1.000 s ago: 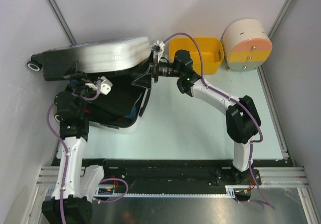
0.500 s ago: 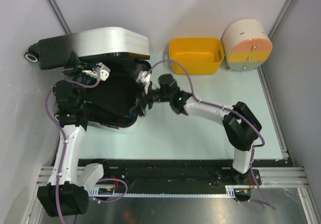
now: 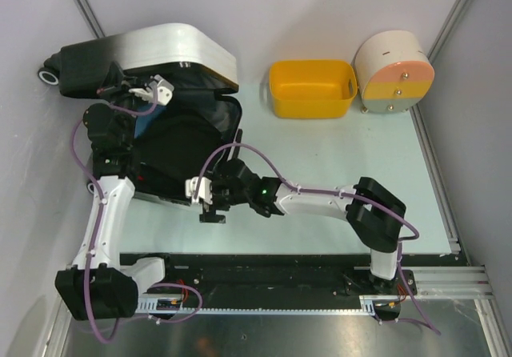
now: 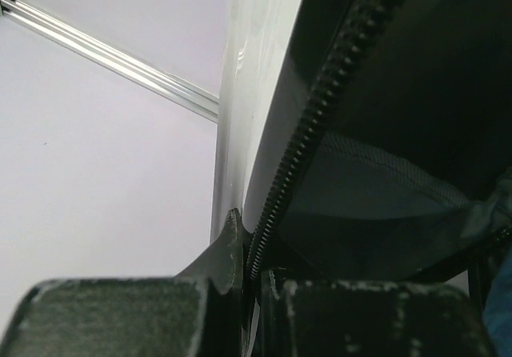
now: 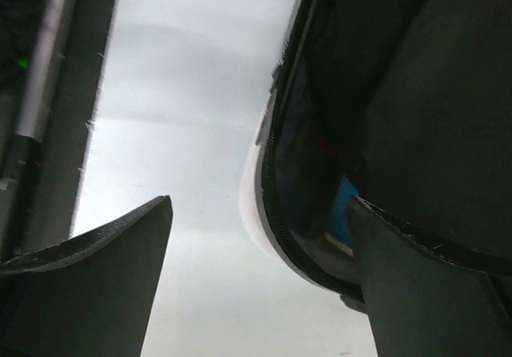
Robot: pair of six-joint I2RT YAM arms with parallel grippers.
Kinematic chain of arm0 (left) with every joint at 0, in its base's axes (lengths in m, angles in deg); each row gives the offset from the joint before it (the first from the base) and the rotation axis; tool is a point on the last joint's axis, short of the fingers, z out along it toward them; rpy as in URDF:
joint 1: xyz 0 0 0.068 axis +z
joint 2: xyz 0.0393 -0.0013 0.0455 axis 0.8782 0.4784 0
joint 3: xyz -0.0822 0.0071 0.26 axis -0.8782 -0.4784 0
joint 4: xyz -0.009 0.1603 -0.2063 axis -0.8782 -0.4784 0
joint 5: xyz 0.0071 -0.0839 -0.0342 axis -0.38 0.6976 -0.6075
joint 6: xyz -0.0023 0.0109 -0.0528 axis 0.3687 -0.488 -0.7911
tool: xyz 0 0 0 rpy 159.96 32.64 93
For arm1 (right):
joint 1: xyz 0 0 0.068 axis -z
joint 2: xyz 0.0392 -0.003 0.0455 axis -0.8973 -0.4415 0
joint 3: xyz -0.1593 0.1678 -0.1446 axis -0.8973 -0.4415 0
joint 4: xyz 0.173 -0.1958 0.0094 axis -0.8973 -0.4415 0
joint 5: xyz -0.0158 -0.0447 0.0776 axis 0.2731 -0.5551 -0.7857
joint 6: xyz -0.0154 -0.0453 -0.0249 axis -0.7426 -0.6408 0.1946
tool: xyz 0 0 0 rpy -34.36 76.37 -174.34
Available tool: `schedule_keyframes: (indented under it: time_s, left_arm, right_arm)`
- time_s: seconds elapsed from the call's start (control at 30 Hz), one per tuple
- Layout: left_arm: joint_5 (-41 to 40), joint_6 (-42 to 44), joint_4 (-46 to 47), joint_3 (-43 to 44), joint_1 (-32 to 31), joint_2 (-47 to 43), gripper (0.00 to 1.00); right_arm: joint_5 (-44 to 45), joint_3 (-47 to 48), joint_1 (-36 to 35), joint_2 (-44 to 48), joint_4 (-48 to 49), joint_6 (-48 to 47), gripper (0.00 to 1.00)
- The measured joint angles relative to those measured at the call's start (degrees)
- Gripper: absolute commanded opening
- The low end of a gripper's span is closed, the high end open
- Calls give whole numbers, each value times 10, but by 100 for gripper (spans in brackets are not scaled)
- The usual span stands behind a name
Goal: Open, take out, and arrange the luggage
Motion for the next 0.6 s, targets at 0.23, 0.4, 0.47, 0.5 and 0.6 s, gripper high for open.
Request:
schedule_keyframes:
  time_s: [0.23,0.4,0.47,0.5,0.6]
  left_arm:
    - [-21,-7,-10,54,-8,44,0]
    - [-43,-8,-13,94,-25,81,0]
    - [-52,-16,-12,123,-31,107,0]
    - [-56,-21,-12,140,-33,122,0]
    - [-65,-30,2,195,-38,178,0]
  right_arm:
    - [61,12,19,-57,2,-66,36]
    - [15,73,31,-81,-75,-118,0]
    - [-15,109,38,-97,-114,-131,0]
    - [-27,124,42,-105,-131,-134,0]
    - [-49,160,49,-123,-163,-141,0]
